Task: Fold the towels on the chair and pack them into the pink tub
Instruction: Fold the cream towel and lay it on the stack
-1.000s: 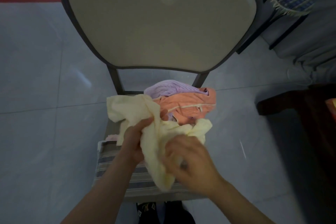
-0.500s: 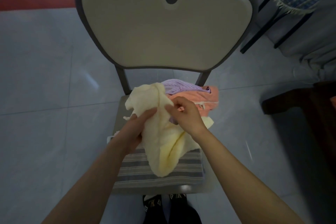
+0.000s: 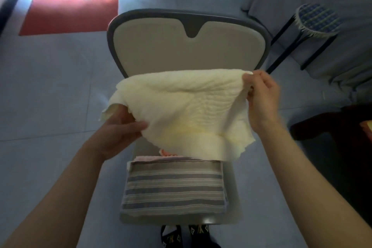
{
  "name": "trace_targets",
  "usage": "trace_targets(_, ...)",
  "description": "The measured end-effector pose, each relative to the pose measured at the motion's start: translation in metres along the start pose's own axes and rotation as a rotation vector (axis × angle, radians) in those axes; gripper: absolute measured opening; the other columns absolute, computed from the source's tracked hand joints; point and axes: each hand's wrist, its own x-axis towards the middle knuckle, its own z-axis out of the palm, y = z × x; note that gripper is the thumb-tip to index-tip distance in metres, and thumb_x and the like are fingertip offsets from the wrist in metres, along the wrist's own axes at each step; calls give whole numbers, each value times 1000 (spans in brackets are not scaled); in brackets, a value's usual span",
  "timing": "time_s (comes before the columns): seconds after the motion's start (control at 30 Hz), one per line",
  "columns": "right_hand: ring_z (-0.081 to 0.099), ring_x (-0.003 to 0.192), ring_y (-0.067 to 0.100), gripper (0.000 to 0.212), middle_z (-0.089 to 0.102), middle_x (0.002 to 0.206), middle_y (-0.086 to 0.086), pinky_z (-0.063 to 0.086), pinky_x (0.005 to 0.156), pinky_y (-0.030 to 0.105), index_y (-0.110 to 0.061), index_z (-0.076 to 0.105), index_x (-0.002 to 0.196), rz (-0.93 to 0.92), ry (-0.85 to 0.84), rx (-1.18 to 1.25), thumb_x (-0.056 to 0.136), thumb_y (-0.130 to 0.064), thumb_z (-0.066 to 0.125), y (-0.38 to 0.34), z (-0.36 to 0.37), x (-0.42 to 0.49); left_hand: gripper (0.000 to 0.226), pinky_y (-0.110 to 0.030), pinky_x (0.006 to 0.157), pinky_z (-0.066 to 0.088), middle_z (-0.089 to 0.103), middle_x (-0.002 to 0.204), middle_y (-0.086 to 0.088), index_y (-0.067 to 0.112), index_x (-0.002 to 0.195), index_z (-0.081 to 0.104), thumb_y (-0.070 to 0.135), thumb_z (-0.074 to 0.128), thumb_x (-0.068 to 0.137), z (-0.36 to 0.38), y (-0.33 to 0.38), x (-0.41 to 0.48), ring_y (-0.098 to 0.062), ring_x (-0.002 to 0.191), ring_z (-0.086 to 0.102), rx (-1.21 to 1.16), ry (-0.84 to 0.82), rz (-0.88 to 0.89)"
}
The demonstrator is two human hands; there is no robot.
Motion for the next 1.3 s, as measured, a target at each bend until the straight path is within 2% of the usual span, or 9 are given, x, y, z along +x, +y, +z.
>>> trace_targets(0.2,38,64,13,17,38,64,0,28,55,26,-20,46,55,14,-133,388,58,-15,62,-23,-23,-15,79,-39,88,54,59,132,-5,20,135,50,50,76,66,3,39,-6,-22,115,59,-36,121,167)
trace_targets(0.33,63,77,22,18,66,81,9,54,61,28,-12,67,75,355,-417,464,58,-19,72,8,-47,-40,82,-38,71,59,68,116,-5,30,125,59,48,88,50,5,17,-25,-24,100,68,-32,1,-54)
trace_targets(0.47,71,83,20,41,74,93,10,55,65,24,-6,74,91,729,-612,-46,59,-30,82,75,-75,-83,92,-40,74,58,70,110,-15,11,115,66,27,97,30,-17,-50,-58,-31,96,69,-22,-7,-520)
trace_targets(0.57,62,74,12,29,68,74,-4,45,66,19,-6,71,77,774,-793,-455,63,-31,77,128,-103,-112,99,-47,89,52,66,119,-17,6,127,53,28,95,41,-39,-101,-85,-36,106,64,56,10,-807)
trace_targets(0.73,58,64,9,29,63,58,-11,46,64,24,-20,69,57,835,-946,-822,66,-46,79,182,-133,-135,86,-32,76,57,75,86,-2,15,115,62,48,91,41,-56,-147,-100,-16,76,68,405,-5,-1091)
trace_targets(0.9,50,53,3,39,56,54,-10,36,55,22,-18,61,58,563,-757,-1082,79,-51,67,182,-115,-97,36,-27,69,47,75,91,-9,19,96,67,49,71,75,-72,-148,-65,-20,82,68,747,125,-1025)
trace_targets(1.03,59,68,19,17,65,69,-1,42,63,30,-17,63,70,220,-421,-1058,83,-28,66,191,-67,-50,17,-31,77,42,68,97,-13,9,96,63,22,66,85,-74,-149,-10,-27,90,61,1005,590,-450)
trace_targets(1.13,64,88,23,10,72,95,7,45,79,29,-10,70,89,183,-479,-985,81,-14,66,213,-29,-22,35,-33,90,40,61,120,-15,7,121,57,7,60,86,-74,-155,31,-30,109,56,1048,506,-309)
trace_targets(1.3,58,109,27,32,63,117,1,49,88,40,-23,62,107,208,-672,-1219,75,-22,59,250,-15,-6,50,-33,91,43,53,130,-13,16,129,51,4,57,82,-87,-171,74,-30,113,52,1069,183,-661)
